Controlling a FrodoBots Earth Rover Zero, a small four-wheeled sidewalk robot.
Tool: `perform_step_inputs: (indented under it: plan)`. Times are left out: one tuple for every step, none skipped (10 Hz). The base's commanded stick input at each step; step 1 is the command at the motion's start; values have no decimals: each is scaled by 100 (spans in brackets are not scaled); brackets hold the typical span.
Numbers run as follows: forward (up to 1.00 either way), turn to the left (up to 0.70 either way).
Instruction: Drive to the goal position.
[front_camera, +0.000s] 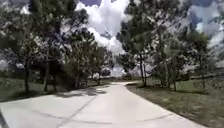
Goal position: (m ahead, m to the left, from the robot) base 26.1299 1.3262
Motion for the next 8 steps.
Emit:
perform_step_inputs:
  plan:
    - [70, 34]
    - [70, 3]
    - [70, 0]
    - [70, 0]
    - [70, 0]
    - [70, 0]
    - [70, 0]
    - [70, 0]
